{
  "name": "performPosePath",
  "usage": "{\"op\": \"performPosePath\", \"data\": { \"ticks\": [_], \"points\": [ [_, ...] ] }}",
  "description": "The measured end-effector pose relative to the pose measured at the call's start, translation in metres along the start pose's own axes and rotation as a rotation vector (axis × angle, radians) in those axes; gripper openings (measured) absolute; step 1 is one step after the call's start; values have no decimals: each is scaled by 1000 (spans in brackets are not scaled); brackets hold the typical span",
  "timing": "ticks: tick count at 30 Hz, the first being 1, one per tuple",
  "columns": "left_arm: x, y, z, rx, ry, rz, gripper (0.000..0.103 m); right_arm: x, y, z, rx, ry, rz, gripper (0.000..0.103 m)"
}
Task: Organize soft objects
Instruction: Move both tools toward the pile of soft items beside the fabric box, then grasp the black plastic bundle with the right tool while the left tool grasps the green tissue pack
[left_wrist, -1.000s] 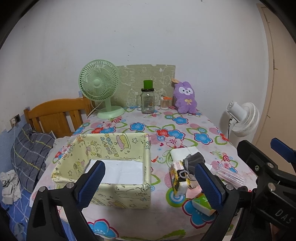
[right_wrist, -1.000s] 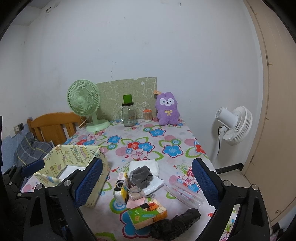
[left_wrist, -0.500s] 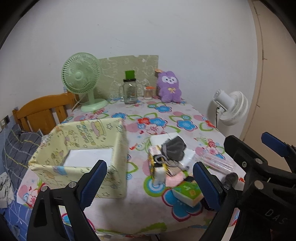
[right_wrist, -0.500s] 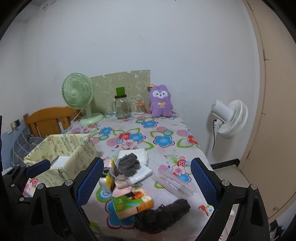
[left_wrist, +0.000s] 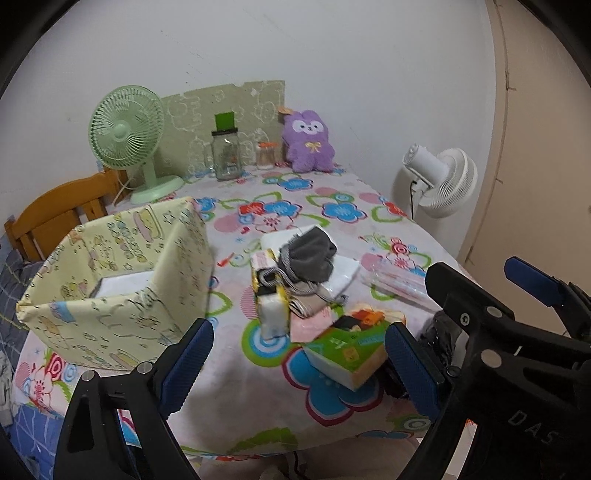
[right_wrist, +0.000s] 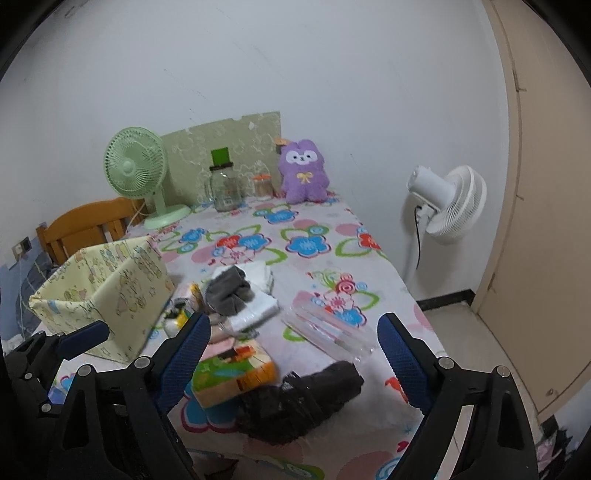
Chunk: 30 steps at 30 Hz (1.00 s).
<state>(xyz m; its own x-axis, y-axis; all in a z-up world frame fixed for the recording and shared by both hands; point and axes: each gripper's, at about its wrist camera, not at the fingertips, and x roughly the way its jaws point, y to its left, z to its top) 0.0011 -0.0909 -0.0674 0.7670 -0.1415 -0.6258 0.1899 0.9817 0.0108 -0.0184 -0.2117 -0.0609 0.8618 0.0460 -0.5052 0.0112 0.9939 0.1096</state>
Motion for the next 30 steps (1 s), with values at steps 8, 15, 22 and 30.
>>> {"op": "performPosePath", "data": {
  "ticks": [8,15,22,30],
  "points": [
    [15,-9,-9,27,38,-8,95,12,-8,-13,29,49,-21,92],
    [29,-14,-14,48,68,6,95,29,-13,-24,78,121,-24,90],
    [42,-19,-19,74,103,8,91,48,-19,-34,129,209,-15,81],
    [51,-19,-20,82,118,13,91,62,-17,-37,131,242,-17,65]
  ]
}}
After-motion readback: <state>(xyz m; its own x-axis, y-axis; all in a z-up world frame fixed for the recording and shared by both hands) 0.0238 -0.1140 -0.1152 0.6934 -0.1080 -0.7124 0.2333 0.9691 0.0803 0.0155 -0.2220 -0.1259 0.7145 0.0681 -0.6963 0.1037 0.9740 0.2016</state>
